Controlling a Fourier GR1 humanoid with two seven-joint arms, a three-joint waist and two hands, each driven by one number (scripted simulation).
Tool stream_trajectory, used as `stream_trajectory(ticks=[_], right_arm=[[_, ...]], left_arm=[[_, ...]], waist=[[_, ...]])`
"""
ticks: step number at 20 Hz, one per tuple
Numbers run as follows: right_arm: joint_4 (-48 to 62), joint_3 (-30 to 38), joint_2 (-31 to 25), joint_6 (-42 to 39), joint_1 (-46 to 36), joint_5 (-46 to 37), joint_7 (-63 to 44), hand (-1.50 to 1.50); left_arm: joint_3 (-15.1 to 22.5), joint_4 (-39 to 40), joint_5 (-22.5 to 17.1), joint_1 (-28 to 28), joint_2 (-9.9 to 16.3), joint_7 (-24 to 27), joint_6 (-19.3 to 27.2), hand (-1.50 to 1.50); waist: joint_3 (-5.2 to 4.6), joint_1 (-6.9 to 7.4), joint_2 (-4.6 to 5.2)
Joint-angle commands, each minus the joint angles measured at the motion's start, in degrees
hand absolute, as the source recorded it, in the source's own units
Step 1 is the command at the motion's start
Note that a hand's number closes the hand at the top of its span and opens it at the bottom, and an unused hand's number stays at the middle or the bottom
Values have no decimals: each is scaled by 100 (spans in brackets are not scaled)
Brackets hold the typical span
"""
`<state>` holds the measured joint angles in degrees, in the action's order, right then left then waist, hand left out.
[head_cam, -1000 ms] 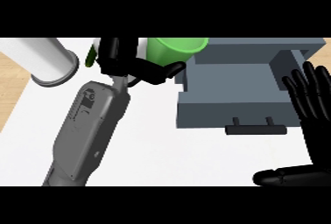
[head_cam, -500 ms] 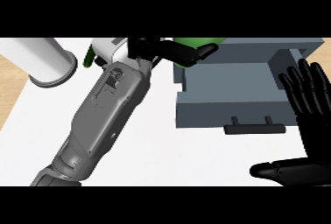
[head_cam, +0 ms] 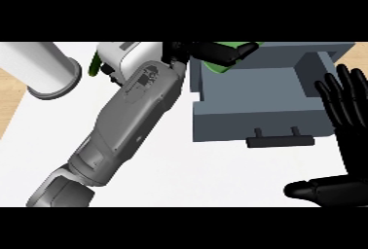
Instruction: Pick up the cup, place it into the drawer and close the drawer
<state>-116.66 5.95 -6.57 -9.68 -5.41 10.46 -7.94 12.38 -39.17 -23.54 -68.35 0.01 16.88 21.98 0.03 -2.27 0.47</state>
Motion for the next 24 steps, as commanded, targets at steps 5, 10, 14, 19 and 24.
stream_trajectory(ticks=[5,10,14,19,24], right_arm=[[-82,-294,164,65,45,-173,-28,-150],[35,-110,24,-76,-70,40,0,-150],[-37,-237,68,-139,-59,34,74,-150],[361,-276,119,-60,-432,-71,122,-150],[386,-256,177,-108,-462,121,157,-150]], left_arm=[[642,1081,-636,-736,-1,81,139,150],[1015,1623,-683,-675,-1,515,54,150],[1518,1630,-932,-757,-1,248,412,150],[2145,1595,-910,-846,-1,-12,609,-150],[2257,1489,-1223,-639,-1,146,780,-150]], waist=[[2,-142,24],[5,-222,61],[10,-426,83],[10,-395,104],[10,-490,137]])
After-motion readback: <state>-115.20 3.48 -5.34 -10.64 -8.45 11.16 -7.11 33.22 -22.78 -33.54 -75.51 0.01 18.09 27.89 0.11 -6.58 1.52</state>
